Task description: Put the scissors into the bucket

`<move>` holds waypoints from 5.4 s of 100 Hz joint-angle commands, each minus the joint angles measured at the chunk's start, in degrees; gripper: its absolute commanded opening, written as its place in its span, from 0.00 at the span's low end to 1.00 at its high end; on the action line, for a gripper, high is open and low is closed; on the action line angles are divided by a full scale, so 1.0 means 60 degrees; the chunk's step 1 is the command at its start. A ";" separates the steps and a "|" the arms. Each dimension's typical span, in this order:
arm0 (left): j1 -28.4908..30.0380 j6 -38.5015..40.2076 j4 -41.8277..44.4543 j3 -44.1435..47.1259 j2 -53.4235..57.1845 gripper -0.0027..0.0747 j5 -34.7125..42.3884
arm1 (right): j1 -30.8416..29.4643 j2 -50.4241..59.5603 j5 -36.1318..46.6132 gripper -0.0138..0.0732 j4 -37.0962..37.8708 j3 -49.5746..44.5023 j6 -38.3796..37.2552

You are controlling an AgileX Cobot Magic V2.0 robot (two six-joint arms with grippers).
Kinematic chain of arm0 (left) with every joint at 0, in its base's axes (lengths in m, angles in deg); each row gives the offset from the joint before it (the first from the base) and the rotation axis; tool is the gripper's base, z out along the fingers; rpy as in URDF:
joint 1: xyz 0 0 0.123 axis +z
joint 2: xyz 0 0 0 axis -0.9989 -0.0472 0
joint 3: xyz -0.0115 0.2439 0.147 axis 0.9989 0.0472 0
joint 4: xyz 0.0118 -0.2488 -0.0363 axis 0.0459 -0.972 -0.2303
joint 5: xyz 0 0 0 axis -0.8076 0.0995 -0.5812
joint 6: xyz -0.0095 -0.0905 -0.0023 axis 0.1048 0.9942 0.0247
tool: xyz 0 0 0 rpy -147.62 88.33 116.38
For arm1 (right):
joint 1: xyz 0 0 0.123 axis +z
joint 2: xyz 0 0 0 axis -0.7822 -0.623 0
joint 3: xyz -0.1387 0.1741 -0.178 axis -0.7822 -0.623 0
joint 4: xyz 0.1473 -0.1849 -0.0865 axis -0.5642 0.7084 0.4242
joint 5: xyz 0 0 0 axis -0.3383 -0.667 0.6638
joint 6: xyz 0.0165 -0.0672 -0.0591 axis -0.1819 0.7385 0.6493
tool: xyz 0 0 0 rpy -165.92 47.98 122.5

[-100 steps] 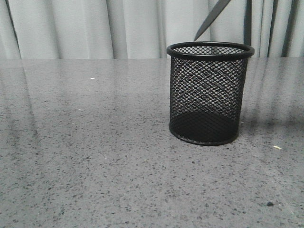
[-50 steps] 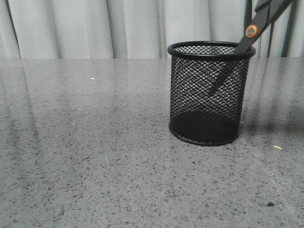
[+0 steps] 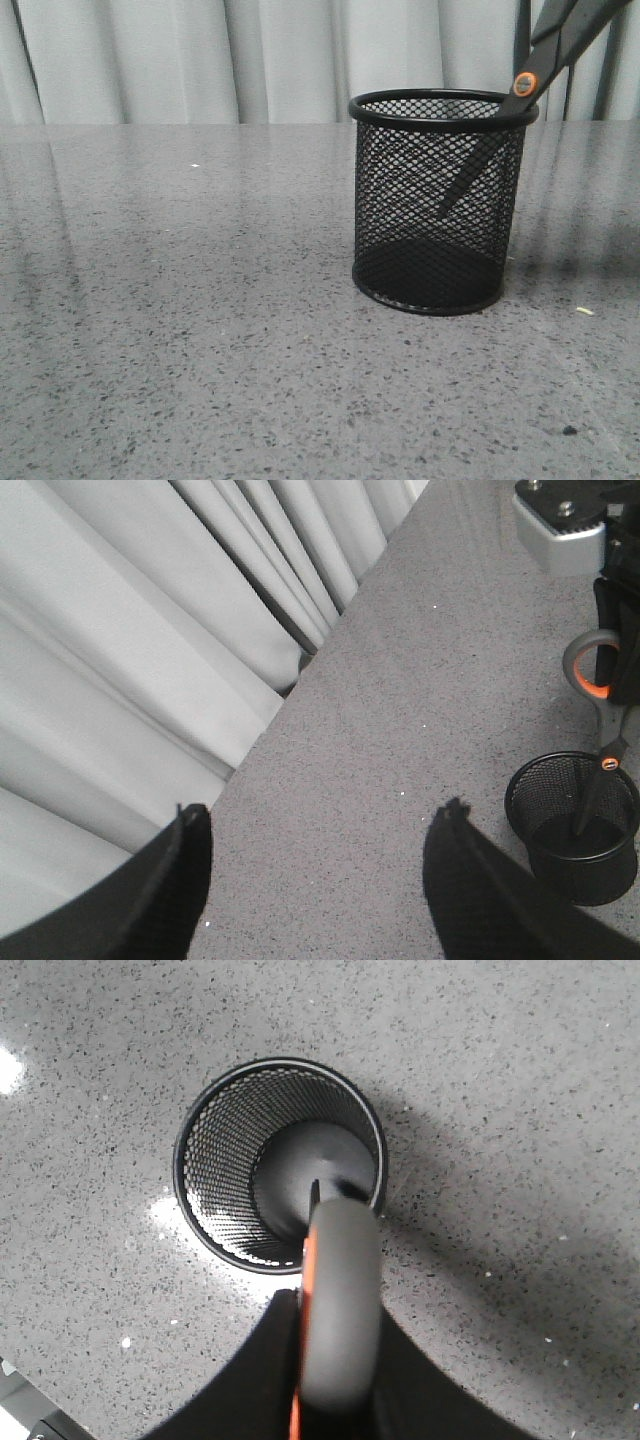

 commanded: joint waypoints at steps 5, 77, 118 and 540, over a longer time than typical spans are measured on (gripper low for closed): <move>0.0019 0.0111 -0.0290 -0.0288 0.0165 0.58 0.0580 | 0.0002 0.0142 0.0141 0.40 -0.0144 0.0275 0.0096; 0.0019 0.0121 -0.0189 -0.0288 0.0380 0.15 -0.0073 | -0.0015 0.1481 0.1482 0.14 -0.0012 0.2342 -0.0011; 0.0019 0.1438 0.0132 0.2963 0.2587 0.01 0.3366 | -0.0015 0.5175 0.7638 0.09 0.0107 -0.2420 -0.0033; 0.3461 0.8517 0.3709 1.6358 1.1274 0.01 0.9310 | -0.2871 1.2032 1.1586 0.08 0.1574 -1.3134 -0.0061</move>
